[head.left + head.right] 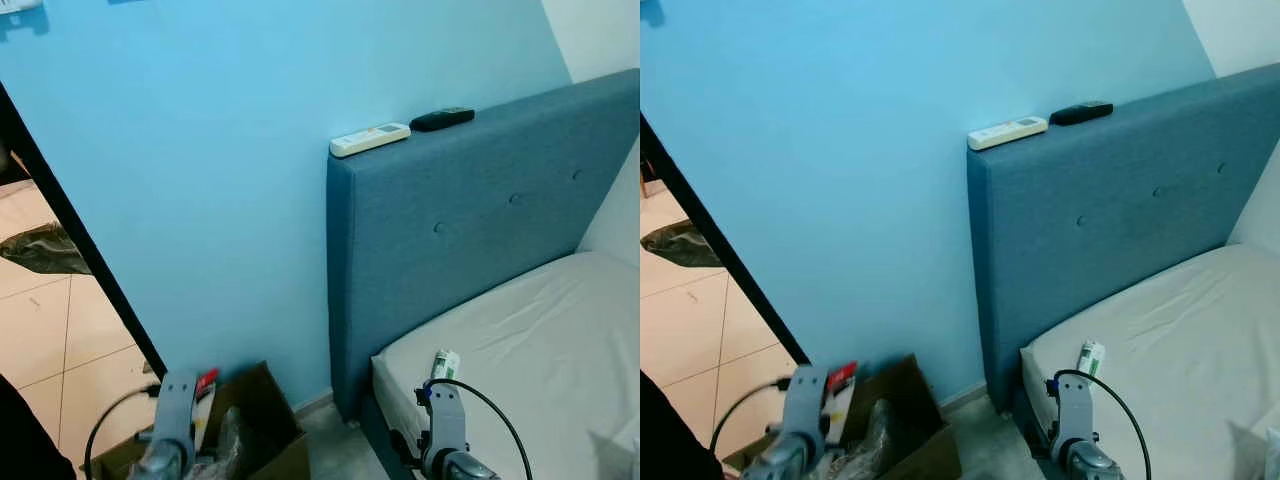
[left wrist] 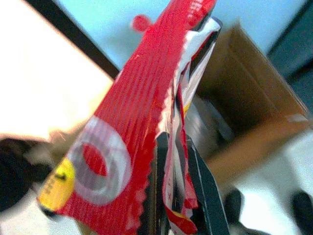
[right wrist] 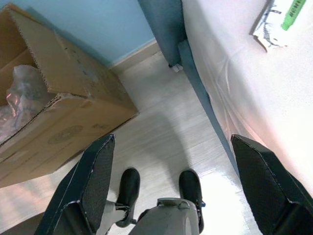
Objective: Clean up the room
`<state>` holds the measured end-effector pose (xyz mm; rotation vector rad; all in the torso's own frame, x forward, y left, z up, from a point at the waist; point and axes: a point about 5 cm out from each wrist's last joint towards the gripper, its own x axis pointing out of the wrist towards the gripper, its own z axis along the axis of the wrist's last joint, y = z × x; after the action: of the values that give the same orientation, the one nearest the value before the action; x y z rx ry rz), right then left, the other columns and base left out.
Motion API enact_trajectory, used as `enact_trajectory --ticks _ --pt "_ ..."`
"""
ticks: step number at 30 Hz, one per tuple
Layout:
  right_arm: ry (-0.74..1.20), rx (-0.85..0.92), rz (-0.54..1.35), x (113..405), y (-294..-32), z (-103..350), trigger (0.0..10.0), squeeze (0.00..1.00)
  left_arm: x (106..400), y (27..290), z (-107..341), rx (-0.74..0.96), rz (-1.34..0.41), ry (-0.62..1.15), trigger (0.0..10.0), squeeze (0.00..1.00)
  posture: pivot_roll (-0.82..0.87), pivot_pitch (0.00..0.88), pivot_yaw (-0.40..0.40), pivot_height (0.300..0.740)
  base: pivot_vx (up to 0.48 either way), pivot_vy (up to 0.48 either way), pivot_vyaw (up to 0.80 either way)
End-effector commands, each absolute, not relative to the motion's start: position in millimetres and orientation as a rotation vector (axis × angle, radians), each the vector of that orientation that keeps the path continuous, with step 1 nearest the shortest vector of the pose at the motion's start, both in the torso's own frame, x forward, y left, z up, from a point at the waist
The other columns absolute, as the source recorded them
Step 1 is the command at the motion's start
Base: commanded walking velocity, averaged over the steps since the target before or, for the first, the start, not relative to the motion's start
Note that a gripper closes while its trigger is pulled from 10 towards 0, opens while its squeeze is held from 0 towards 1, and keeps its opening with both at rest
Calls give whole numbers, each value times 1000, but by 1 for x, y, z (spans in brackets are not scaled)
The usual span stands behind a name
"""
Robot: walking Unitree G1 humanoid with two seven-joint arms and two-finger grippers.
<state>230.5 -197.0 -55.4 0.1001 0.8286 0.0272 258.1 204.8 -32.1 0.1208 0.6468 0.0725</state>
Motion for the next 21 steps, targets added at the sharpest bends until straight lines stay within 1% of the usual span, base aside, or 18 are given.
enact_trajectory --ticks 1,2,3,5,6,8,16,21 --pt "848 99 25 227 -196 -58 10000 0 266 213 -24 241 70 618 10000 0 -92 0 23 740 0 0 -800" --pt "846 94 26 228 -196 -58 10000 0 270 215 -20 322 57 610 10000 0 -97 0 26 740 0 0 -800" --pt "846 94 26 228 -196 -58 10000 0 270 215 -20 322 57 610 10000 0 -97 0 26 740 0 0 -800" --pt "843 91 24 228 -196 -57 10000 0 272 217 -18 401 46 616 10000 0 -100 0 26 740 0 0 0" --pt "843 91 24 228 -196 -57 10000 0 272 217 -18 401 46 616 10000 0 -100 0 26 740 0 0 0" --pt "840 85 28 229 -196 -57 10000 0 268 220 -22 464 43 655 10000 0 -108 0 24 740 0 0 0" --pt "840 75 37 230 -196 -56 10000 0 261 226 -27 474 51 697 10000 0 -121 6 18 740 0 0 0" --pt "838 63 45 231 -197 -55 10000 0 259 230 -28 468 50 719 10000 0 -139 27 8 740 0 0 0"
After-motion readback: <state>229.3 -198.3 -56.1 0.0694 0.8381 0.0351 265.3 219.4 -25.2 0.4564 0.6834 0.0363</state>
